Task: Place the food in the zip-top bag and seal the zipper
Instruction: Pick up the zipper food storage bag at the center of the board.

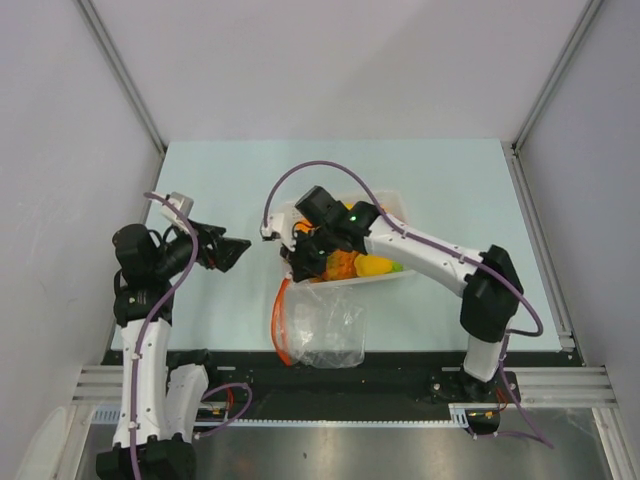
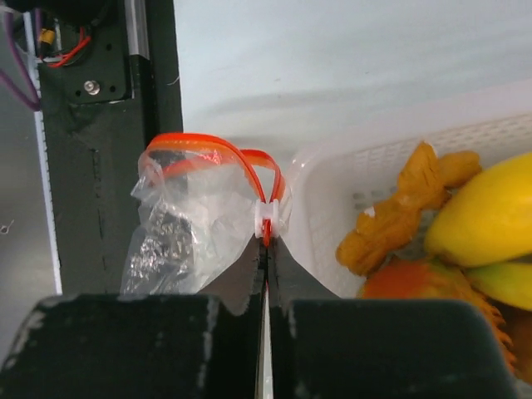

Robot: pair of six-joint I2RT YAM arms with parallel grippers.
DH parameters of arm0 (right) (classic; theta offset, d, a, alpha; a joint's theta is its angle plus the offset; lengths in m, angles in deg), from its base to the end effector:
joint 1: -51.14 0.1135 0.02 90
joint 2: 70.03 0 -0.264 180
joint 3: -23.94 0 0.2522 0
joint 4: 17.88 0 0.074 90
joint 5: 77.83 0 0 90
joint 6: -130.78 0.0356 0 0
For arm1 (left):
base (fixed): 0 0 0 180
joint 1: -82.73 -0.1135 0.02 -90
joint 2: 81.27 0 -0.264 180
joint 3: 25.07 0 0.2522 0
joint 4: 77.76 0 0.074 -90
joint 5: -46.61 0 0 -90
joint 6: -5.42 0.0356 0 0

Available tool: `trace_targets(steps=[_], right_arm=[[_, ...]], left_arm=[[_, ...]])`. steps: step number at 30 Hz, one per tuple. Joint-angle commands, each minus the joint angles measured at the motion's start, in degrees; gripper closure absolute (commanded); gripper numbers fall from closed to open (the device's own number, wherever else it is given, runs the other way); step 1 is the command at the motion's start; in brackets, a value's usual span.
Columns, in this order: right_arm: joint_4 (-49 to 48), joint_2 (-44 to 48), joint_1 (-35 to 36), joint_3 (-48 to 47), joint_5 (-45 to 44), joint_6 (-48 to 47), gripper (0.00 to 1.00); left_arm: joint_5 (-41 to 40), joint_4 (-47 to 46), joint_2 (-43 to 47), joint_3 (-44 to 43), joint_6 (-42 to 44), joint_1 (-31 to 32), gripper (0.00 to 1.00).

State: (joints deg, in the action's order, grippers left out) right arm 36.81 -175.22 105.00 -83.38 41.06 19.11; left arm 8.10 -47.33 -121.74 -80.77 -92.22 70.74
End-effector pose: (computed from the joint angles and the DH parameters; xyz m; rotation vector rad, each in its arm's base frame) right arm 0.2250 0.3373 0.2941 -1.7166 1.8568 0.8601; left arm 0.1577 0.0050 0.3259 0.3253 1.7681 -0.7639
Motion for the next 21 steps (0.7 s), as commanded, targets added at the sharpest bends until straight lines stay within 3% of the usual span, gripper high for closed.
trace_targets(steps=[1, 5, 9, 16, 21], right_arm=[[1.4, 13.3, -2.2, 0.2, 5.2, -4.3, 1.0], [-2.6, 25.8, -3.4, 7.2, 3.8, -11.1, 1.0], [-5.4, 37.6, -3.2, 13.1, 0.4, -16.1, 1.0], [-6.6, 45.8, -0.5, 17.8, -7.0, -21.6, 1.0], [-7.1, 47.3, 0.2, 18.8, -9.1, -22.8, 1.0]], left_arm=[[6.2, -3.0, 1.2, -0.8, 2.1, 0.3, 0.1], [8.4, -2.0, 1.5, -0.6, 6.8, 3.5, 0.09], [8.5, -1.7, 1.5, -1.0, 10.4, 11.1, 0.11], [9.6, 3.5, 0.7, -3.9, 13.7, 19.3, 0.18], [2.4, 2.2, 0.3, -3.2, 10.5, 29.0, 0.22]])
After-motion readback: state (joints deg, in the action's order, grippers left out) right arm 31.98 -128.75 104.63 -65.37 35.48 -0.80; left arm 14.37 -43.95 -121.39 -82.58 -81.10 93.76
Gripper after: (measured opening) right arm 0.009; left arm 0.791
